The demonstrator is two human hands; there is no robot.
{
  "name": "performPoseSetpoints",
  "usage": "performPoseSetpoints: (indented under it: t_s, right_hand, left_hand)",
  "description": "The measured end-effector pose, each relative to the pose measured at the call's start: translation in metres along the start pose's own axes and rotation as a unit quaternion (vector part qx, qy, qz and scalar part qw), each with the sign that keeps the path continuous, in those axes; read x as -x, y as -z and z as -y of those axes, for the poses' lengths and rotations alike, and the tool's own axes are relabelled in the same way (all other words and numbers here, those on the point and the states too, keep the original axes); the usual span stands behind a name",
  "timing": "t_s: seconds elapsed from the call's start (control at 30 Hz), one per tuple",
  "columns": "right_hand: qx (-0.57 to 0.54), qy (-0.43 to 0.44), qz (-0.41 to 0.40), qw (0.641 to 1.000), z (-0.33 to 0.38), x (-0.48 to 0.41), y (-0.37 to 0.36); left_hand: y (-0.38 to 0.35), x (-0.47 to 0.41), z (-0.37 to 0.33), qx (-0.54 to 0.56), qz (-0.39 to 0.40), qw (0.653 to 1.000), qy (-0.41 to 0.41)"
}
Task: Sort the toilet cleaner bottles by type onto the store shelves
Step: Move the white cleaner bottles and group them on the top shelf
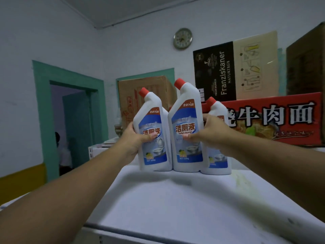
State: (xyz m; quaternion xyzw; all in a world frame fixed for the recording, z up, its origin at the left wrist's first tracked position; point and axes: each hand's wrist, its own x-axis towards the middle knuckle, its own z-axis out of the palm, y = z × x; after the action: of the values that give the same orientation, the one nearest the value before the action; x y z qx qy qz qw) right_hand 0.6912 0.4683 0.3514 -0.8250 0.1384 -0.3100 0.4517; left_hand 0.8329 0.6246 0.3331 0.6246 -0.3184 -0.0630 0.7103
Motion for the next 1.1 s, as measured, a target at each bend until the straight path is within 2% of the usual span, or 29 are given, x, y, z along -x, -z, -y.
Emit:
performPoseSetpoints:
  t_s: [0.23, 0.37, 0.5, 0.73, 0.9, 0.97, 1.1]
  right_hand:
    - [0.029, -0.069, -0.047, 0.996, -0.027, -0.006, -0.036]
    - [0.031, -0.073, -0.077, 0.994, -0.032, -0.009, -0.049]
    - [0.140, -0.053, -0.087, 0.985, -0.035, -0.007, -0.055]
    - [0.327, -0.077, -0.084, 0.938, -0.031, -0.004, -0.053]
    - [0.461, -0.121, -0.062, 0.877, -0.027, -0.009, -0.054]
    - [0.456, -0.127, -0.065, 0.878, -0.028, -0.010, -0.056]
    - [0.403, -0.127, -0.078, 0.903, -0.031, -0.007, -0.062]
  left_hand:
    - [0.014, -0.034, 0.034, -0.004, 0.054, 0.998, 0.027]
    - [0.018, -0.044, 0.048, -0.019, 0.070, 0.997, 0.018]
    - [0.022, -0.048, 0.061, -0.031, 0.079, 0.996, 0.008]
    - [0.024, -0.050, 0.083, -0.173, 0.092, 0.980, 0.040]
    - [0.025, -0.053, 0.083, -0.203, 0.111, 0.972, 0.047]
    - [0.024, -0.053, 0.083, -0.199, 0.114, 0.972, 0.043]
    - [0.024, -0.052, 0.083, -0.194, 0.131, 0.972, 0.029]
